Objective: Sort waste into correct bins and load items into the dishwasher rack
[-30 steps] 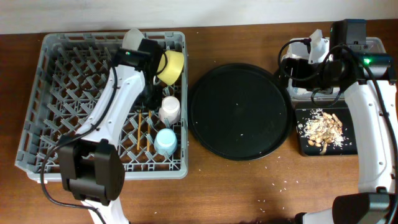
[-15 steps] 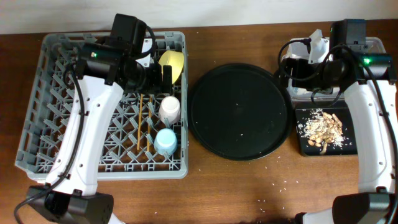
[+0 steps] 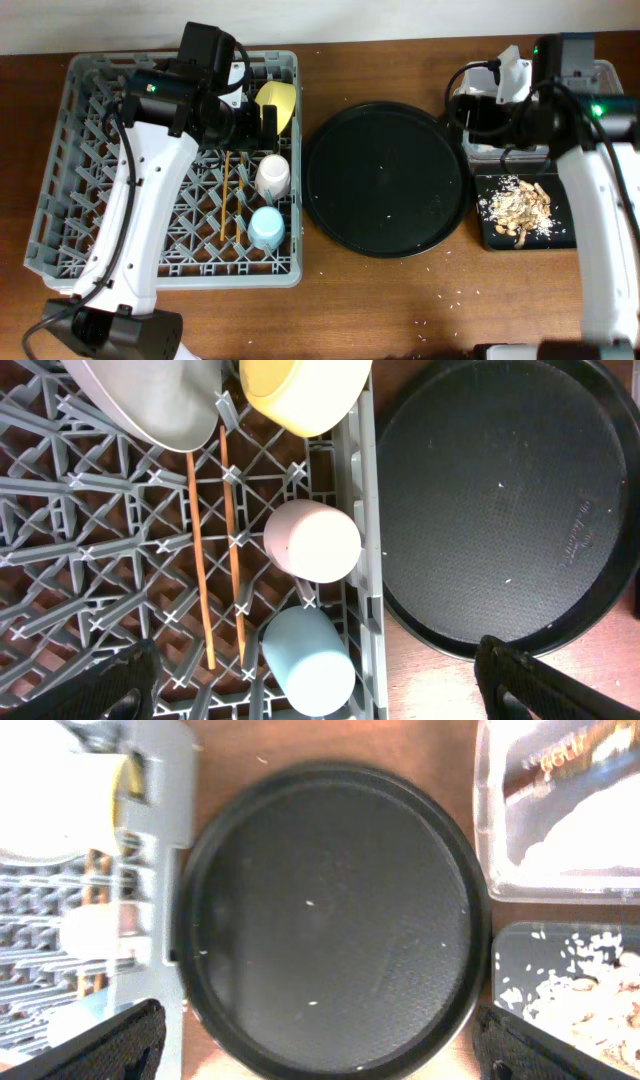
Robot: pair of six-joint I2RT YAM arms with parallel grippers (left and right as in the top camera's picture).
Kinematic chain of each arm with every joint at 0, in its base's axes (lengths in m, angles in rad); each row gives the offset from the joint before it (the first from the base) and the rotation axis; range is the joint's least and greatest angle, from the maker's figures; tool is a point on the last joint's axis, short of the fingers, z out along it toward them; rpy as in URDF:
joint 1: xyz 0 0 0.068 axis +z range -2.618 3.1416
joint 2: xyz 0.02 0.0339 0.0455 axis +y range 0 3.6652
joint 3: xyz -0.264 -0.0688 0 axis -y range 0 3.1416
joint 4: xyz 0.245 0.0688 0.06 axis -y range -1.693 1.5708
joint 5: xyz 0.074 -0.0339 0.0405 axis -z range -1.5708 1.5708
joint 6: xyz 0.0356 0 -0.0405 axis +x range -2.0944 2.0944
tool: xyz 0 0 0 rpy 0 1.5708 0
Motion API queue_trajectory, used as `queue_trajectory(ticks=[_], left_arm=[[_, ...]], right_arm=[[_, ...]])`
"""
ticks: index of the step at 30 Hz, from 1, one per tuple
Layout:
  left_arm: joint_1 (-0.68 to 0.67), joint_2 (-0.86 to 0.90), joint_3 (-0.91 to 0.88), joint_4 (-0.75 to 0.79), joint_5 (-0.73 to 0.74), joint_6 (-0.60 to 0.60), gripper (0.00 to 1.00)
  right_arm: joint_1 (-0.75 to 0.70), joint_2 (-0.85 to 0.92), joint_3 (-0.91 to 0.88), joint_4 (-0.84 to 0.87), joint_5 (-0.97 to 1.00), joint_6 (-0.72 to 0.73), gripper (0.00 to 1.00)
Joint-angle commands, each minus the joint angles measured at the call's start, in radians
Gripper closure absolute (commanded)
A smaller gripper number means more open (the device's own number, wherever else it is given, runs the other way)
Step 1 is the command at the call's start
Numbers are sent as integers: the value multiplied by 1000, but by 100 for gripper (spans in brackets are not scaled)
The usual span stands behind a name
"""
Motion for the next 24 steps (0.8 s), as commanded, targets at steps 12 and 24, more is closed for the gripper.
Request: queue_trajectory(ticks=[12, 24], left_arm=[[-1, 0, 7, 0, 14, 5, 1], [-1, 0, 7, 0, 14, 5, 1]], right_arm=[[127, -650, -242, 207, 262, -109, 1], [120, -1199, -1127, 836, 249, -188, 2]])
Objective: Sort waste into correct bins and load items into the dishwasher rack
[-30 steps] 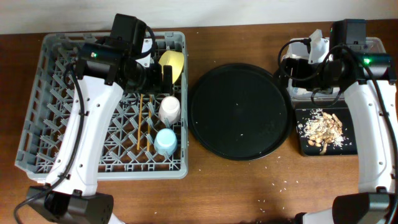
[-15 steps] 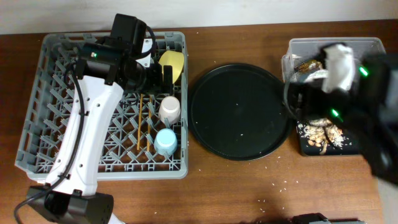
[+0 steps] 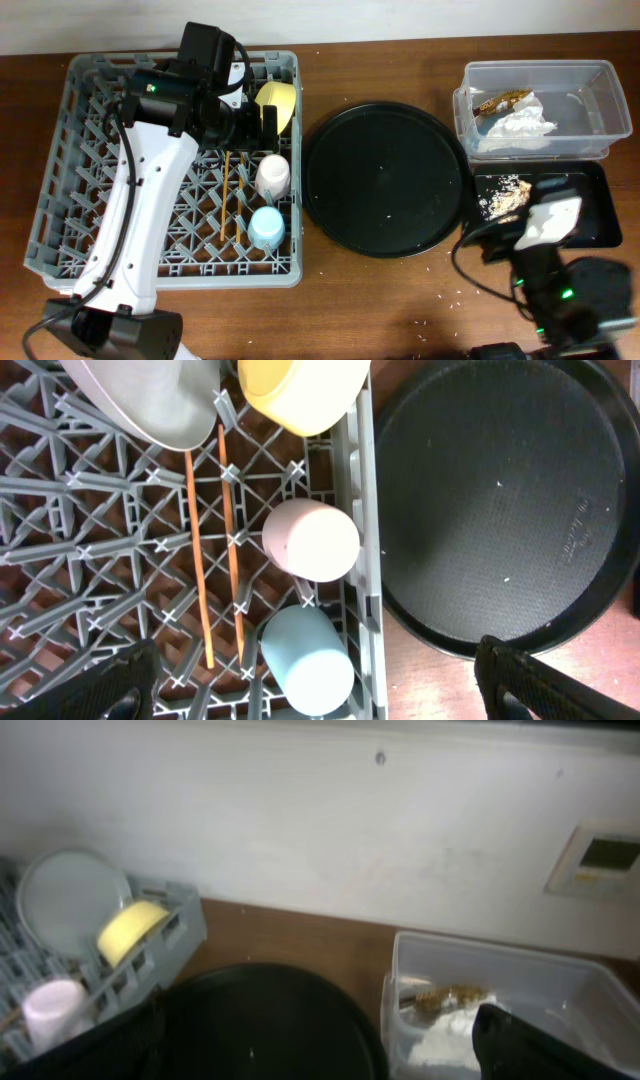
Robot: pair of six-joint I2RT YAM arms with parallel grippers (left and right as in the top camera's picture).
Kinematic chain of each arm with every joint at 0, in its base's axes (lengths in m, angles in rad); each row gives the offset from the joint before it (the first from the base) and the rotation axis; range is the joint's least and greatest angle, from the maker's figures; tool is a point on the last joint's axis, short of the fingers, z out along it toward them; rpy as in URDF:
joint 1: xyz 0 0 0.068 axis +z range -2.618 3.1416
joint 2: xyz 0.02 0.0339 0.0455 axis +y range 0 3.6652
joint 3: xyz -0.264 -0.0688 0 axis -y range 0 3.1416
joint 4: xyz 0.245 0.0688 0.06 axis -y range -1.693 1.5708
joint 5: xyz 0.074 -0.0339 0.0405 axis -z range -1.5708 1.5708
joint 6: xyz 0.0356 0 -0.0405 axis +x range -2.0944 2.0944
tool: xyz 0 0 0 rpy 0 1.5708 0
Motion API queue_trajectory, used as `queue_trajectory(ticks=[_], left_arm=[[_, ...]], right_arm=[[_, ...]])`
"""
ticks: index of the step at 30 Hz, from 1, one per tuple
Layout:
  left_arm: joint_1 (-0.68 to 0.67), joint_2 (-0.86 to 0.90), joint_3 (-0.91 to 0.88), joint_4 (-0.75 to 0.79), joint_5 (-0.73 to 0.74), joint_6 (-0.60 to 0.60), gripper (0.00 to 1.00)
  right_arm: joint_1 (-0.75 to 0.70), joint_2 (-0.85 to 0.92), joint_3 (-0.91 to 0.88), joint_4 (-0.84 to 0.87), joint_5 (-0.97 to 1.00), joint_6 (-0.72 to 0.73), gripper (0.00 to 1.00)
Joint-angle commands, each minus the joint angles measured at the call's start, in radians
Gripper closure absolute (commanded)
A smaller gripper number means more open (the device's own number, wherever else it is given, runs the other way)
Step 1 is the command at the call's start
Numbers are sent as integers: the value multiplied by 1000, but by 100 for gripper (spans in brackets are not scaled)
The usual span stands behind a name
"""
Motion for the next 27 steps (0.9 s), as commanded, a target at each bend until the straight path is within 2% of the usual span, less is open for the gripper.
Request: queue_trajectory(ticks=[1, 3, 9, 15, 24, 27], left_arm=[[-1, 0, 7, 2, 11, 5, 1], [-1, 0, 7, 2, 11, 5, 1], [-1, 0, 7, 2, 11, 5, 1], [-1, 0, 7, 2, 11, 5, 1], [-1, 0, 7, 2, 11, 5, 1], [-1, 0, 7, 2, 11, 5, 1]], right_arm=[[-3, -127, -226, 132, 8, -5, 1], [-3, -203, -349, 230, 0, -3, 1], [-2, -389, -589, 384, -29, -3, 2], [-2, -435, -675, 462, -24, -3, 1], [-2, -436, -708, 445, 2, -3, 2], [-2, -436, -708, 341, -23, -3, 1]])
